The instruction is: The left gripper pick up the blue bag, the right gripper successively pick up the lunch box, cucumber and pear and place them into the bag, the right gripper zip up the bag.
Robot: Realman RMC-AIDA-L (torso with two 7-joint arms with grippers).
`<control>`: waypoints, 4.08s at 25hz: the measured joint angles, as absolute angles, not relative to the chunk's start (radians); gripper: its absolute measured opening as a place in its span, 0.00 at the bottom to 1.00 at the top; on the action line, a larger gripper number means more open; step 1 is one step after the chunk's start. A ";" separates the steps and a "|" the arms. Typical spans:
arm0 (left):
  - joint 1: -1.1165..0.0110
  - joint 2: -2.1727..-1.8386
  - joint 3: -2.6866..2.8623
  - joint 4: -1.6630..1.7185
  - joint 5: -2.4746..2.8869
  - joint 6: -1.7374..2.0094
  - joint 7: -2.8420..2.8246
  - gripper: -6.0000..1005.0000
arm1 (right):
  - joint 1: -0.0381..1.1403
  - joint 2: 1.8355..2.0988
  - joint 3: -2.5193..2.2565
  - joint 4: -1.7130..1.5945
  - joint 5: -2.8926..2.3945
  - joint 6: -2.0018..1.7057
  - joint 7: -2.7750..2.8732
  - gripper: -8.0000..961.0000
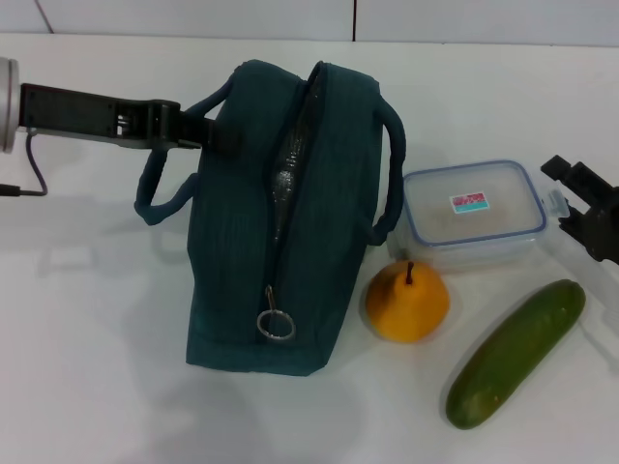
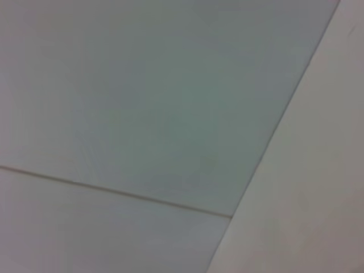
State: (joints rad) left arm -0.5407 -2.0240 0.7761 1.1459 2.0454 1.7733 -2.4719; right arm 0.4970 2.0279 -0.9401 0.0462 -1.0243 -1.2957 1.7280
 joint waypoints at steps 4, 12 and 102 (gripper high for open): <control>-0.536 -2.029 0.777 1.146 2.045 1.777 -2.469 0.08 | 0.503 2.028 -0.948 0.046 -1.042 -1.330 1.730 0.72; -0.528 -2.031 0.782 1.146 2.026 1.781 -2.468 0.08 | 0.487 2.028 -0.948 0.047 -1.045 -1.326 1.731 0.61; -0.535 -2.082 0.811 1.122 1.941 1.796 -2.416 0.07 | 0.802 2.028 -1.075 0.022 -0.824 -1.582 2.225 0.12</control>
State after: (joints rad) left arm -0.5347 -2.0818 0.8108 1.1221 1.9405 1.7964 -2.4164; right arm 0.8020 2.0279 -1.0747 0.0224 -0.8236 -1.5820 2.2250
